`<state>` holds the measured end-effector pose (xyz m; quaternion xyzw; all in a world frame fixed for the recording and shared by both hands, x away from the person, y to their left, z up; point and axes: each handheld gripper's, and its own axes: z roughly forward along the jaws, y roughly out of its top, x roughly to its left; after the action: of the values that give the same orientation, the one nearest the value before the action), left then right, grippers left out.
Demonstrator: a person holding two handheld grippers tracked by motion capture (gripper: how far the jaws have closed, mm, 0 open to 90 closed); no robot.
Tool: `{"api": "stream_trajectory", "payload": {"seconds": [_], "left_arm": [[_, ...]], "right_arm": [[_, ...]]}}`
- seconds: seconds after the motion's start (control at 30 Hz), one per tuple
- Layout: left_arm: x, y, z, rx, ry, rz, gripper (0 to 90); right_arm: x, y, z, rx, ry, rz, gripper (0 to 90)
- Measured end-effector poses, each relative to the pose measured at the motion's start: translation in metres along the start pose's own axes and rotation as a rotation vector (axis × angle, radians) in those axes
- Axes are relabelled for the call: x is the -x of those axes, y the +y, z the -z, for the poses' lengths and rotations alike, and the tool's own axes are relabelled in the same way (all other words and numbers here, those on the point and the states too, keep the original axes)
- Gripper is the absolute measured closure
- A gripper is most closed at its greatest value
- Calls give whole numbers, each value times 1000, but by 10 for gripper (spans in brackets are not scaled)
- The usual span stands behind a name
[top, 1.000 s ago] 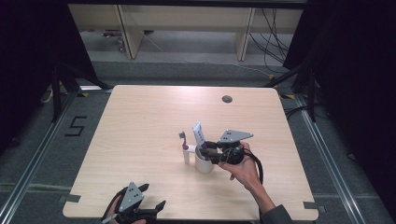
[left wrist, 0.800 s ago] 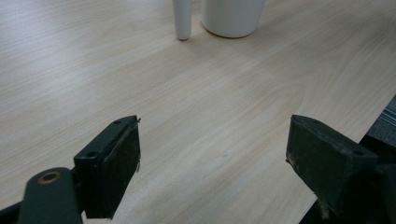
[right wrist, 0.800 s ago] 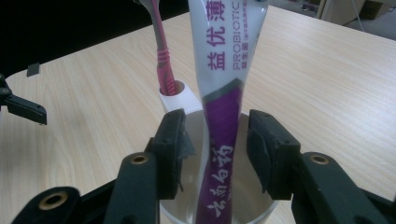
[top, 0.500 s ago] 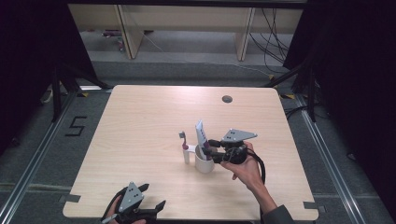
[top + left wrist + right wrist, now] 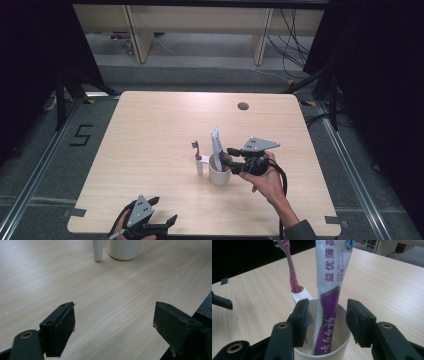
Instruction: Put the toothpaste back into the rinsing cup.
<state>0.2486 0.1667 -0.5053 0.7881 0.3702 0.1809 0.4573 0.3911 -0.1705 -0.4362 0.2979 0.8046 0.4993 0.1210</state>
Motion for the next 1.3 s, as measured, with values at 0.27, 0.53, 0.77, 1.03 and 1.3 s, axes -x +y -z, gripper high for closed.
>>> {"api": "stream_trajectory", "payload": {"seconds": [0.27, 0.53, 0.77, 1.03, 1.3], "left_arm": [[0, 0, -1, 8, -6, 0, 173], [0, 0, 0, -1, -2, -1, 173], [0, 0, -1, 4, -5, 0, 173], [0, 0, 0, 4, -2, 8, 173], [0, 0, -1, 5, -3, 9, 173]], "right_arm": [[4, -1, 10, 30, -23, -6, 515], [10, -3, 20, 37, -31, -11, 455], [13, -7, 32, 37, -82, -26, 378], [20, -18, 42, 32, -101, -64, 332], [23, -27, 53, 27, -124, -99, 288]]}}
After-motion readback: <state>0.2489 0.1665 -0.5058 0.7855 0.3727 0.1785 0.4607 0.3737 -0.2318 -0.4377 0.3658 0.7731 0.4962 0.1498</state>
